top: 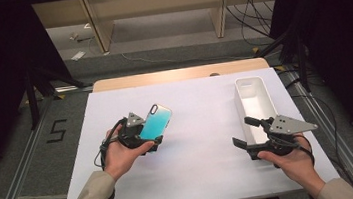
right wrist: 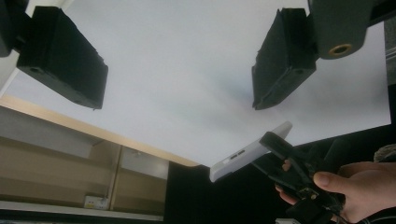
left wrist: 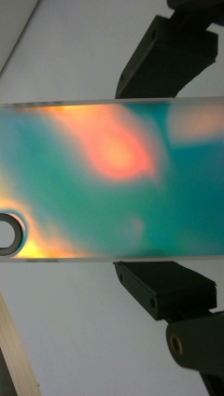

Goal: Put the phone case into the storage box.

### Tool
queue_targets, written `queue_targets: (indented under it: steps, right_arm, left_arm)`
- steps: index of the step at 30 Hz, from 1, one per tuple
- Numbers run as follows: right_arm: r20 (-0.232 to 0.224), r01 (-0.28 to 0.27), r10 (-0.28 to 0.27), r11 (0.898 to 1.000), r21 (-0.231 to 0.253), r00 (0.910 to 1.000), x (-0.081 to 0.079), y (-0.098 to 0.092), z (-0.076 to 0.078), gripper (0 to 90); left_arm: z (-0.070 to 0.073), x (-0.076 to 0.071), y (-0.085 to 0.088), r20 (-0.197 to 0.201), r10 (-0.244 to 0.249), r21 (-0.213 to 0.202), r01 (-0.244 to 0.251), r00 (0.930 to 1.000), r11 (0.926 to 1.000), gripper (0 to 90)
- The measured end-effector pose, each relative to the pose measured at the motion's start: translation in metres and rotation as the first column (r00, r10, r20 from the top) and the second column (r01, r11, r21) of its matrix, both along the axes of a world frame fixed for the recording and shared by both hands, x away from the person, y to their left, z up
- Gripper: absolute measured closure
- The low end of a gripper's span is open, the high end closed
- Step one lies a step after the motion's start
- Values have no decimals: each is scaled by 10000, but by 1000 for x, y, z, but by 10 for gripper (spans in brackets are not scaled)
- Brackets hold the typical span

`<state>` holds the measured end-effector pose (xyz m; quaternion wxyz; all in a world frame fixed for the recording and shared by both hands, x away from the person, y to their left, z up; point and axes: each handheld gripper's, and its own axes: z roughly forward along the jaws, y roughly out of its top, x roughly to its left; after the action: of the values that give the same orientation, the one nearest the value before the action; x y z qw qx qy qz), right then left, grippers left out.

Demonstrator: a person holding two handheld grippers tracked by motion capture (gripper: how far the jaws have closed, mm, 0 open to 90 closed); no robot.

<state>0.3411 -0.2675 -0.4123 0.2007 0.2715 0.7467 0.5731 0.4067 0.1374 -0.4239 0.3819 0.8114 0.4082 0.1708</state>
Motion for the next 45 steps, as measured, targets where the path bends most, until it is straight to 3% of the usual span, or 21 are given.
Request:
queue_targets:
  steps: [45]
  right_arm:
    - [-202, 213, -209, 9995, 220, 9996, 13, 32, 10, 204]
  left_arm:
    - [3, -24, -27, 257, -967, 47, 966, 9950, 9953, 173]
